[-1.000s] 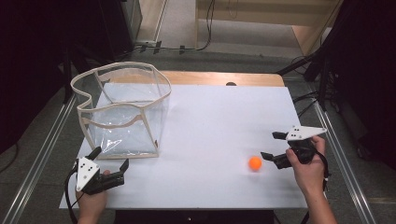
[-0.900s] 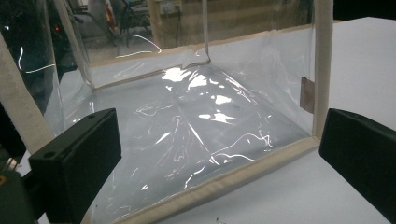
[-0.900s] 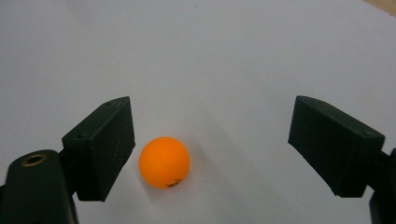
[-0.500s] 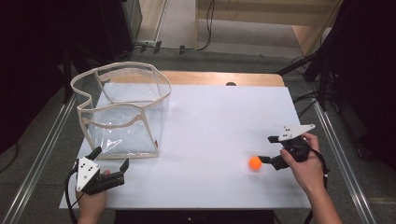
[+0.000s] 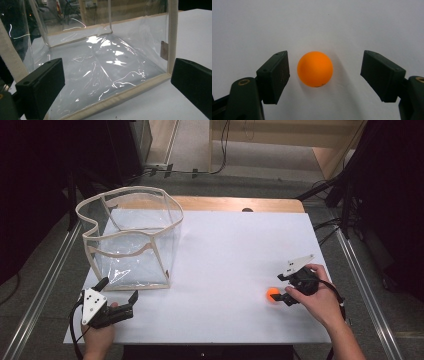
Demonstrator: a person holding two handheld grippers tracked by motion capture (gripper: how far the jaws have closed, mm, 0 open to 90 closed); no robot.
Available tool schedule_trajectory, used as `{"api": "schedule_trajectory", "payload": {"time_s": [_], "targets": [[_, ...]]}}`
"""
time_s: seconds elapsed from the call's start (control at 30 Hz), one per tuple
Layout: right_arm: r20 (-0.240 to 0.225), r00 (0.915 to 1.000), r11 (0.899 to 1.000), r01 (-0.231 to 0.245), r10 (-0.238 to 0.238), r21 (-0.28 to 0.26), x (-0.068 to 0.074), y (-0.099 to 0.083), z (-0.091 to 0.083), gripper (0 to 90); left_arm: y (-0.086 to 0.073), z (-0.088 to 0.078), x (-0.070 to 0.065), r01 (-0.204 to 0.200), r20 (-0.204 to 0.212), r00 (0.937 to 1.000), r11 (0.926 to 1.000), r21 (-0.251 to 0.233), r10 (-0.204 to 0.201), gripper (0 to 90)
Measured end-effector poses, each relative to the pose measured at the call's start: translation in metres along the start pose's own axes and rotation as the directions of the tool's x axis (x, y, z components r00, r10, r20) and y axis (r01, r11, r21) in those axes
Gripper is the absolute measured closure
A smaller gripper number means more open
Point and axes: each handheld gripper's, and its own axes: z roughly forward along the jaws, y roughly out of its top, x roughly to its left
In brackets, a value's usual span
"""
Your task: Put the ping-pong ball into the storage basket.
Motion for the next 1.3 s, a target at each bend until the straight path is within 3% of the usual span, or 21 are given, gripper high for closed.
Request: {"api": "schedule_trajectory", "payload": {"time_s": [0.3,0.73,1.13,1.3], "targets": [[0.003,0.9989,0.996,0.046,-0.047,0.071,0.003,0.003,0.010,28.0,0.000,0.000,0.000,0.000,-0.001,1.0000,1.0000,0.000,0.000,0.0],[0.010,0.9944,0.980,0.102,-0.106,0.173,0.008,0.009,0.025,34.8,0.000,0.000,0.000,0.001,-0.001,1.0000,1.0000,0.000,-0.001,0.0],[0.023,0.9928,0.963,0.108,-0.117,0.247,0.011,0.015,0.032,47.1,0.000,0.000,0.000,0.002,-0.002,1.0000,1.0000,-0.001,-0.002,0.0],[0.014,0.9933,0.963,0.108,-0.115,0.247,0.010,0.018,0.032,47.3,0.000,0.000,0.000,0.002,-0.002,1.0000,1.0000,-0.001,-0.002,0.0]]}}
